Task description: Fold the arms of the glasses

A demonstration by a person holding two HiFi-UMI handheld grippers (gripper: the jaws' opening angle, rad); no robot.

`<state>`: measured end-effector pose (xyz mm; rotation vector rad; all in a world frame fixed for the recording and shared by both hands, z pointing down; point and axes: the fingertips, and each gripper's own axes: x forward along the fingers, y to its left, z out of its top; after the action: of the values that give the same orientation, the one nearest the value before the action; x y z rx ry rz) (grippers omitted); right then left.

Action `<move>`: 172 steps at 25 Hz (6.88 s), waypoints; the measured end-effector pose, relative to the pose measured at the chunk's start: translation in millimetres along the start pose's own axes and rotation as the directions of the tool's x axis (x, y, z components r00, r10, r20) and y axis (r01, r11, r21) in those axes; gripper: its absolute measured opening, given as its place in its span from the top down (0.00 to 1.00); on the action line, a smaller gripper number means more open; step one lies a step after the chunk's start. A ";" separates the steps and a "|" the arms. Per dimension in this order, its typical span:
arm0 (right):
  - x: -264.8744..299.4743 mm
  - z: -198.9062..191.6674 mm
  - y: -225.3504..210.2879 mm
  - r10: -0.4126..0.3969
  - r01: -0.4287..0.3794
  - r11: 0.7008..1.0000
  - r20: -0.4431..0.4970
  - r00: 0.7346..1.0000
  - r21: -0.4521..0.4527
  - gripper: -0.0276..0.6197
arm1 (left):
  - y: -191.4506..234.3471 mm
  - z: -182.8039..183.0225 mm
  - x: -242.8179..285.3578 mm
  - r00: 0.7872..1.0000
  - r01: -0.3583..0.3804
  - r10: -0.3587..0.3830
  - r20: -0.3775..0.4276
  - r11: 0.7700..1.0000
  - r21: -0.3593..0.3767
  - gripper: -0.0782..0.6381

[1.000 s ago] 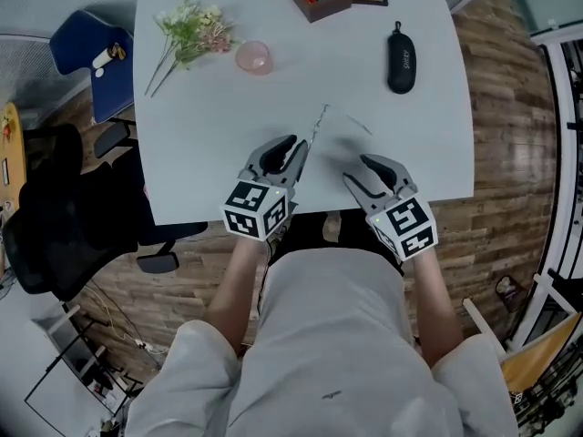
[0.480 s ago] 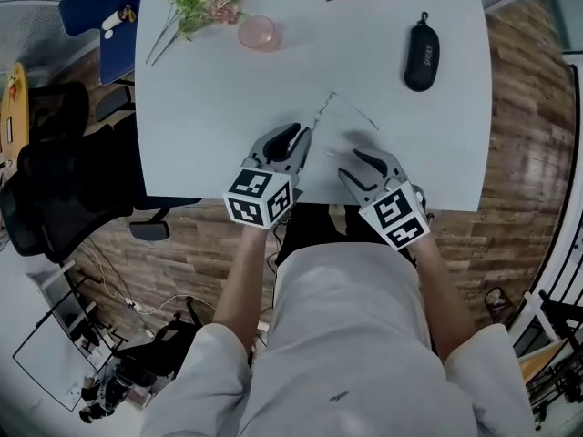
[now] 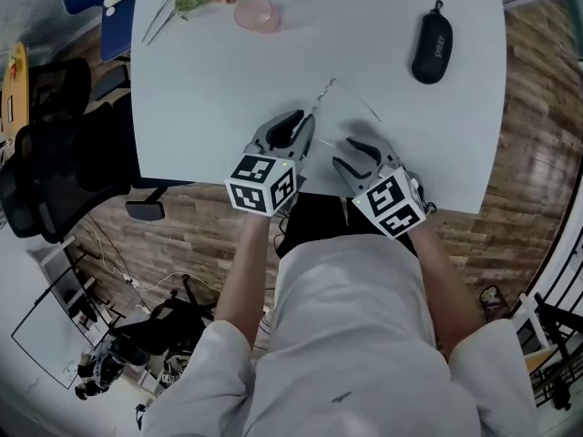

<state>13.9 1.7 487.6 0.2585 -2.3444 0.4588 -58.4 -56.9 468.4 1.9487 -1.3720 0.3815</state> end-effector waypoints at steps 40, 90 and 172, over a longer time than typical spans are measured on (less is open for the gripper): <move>30.2 -21.1 -0.9 -0.175 0.186 0.977 -0.098 0.980 0.107 0.72 | 8.5 -24.7 44.7 0.973 0.179 -0.137 -0.188 0.957 0.226 0.85; 35.4 -15.0 -43.3 -0.405 0.419 0.886 -0.110 0.908 0.199 0.84 | 7.6 -37.6 28.3 0.963 0.197 -0.153 -0.221 0.960 0.196 0.85; 0.7 -40.5 -54.9 -0.437 0.465 0.825 -0.159 0.885 0.321 0.89 | 7.0 -37.4 28.8 0.958 0.212 -0.170 -0.232 0.963 0.168 0.86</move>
<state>55.6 -32.5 529.3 0.9295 -2.0164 0.6321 -47.6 -52.3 514.6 2.1048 -1.0288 0.6318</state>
